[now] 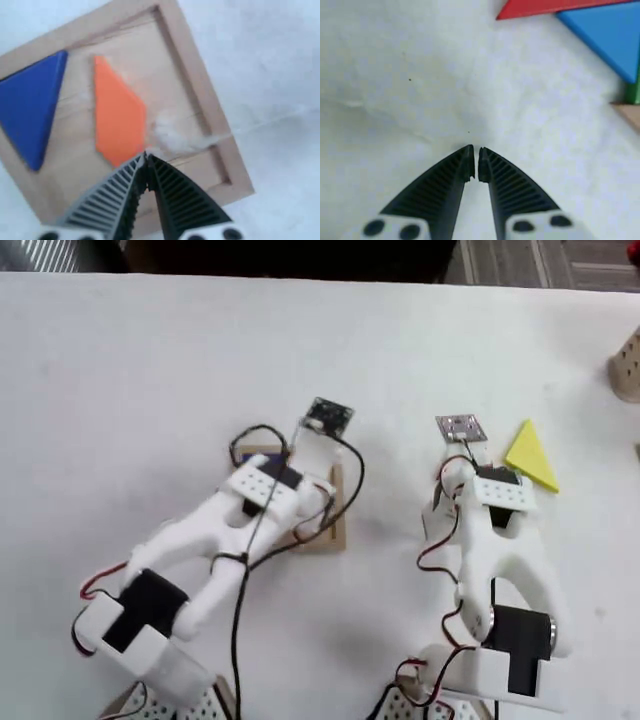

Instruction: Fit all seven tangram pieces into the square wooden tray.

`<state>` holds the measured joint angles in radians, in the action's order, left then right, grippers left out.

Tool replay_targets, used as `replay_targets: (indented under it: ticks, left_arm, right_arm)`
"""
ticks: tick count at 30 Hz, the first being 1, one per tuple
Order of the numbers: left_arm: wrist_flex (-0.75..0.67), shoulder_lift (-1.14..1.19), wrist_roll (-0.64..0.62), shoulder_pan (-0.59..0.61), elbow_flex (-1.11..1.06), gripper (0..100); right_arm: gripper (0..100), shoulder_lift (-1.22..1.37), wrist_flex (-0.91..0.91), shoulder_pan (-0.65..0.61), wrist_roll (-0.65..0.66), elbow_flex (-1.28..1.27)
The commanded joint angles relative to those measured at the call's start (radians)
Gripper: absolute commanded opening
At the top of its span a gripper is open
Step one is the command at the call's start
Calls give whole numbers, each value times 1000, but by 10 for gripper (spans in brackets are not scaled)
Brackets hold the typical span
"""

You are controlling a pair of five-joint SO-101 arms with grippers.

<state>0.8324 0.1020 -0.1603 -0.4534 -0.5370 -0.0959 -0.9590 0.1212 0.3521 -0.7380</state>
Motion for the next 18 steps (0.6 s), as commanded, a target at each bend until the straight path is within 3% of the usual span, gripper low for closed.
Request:
replay_targets:
  ticks: [1,8,15,18]
  left_arm:
    - [121,-10,-2,87,123,21]
    - [132,-10,-6,173,149,21]
    - [109,-10,-6,140,161,21]
    - [31,-4,-8,136,172,21]
  right_arm:
    - [19,-41,15,5,3,5]
    - [19,-39,15,5,6,5]
    - [19,-39,15,4,8,5]
    - [19,-39,15,2,8,5]
